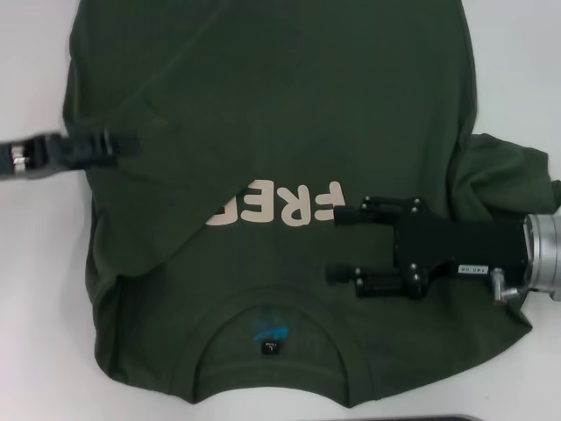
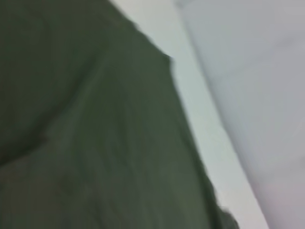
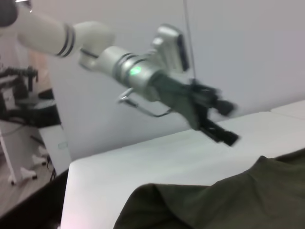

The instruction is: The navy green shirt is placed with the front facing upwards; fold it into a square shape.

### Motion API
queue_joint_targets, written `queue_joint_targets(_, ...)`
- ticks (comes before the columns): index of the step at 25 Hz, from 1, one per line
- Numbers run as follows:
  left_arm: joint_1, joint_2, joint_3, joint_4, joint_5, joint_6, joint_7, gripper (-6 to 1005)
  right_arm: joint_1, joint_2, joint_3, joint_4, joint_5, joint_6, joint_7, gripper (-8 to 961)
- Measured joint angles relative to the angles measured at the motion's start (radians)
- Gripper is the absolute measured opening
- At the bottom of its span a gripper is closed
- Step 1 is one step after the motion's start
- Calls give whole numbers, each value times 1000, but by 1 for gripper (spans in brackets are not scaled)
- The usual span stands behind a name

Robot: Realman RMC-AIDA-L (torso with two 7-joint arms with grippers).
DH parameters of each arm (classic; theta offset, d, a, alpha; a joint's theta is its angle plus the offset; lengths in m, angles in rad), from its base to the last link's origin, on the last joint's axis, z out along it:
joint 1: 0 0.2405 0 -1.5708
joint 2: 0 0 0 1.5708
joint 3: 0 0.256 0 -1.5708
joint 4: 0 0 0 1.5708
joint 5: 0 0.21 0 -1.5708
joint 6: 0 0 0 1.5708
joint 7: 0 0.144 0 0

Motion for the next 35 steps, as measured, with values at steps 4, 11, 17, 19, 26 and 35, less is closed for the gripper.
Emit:
queue_joint_targets(4, 70, -20, -37, 47, -2, 172, 308, 841, 14, -4, 12, -12, 11, 12, 141, 808)
queue_joint_targets(11, 245, -96, -117, 15, -57, 269, 820, 842, 34, -6, 72, -27, 12, 8, 308, 808)
queue_joint_targets(17, 298, -134, -113, 9, -92, 287, 984, 842, 42, -4, 96, -30, 2, -31, 360, 807)
queue_joint_targets(19, 297, -134, -110, 8, -90, 288, 985, 842, 41, -4, 94, -31, 0, -39, 374, 807)
queue_joint_targets(26, 282, -129, -106, 9, -88, 297, 989, 842, 14, -60, 103, -72, -8, -58, 650, 805)
queue_joint_targets(35, 252, -121, -107, 17, -88, 299, 991, 842, -49, -218, 169, -136, -131, -81, 1128, 803)
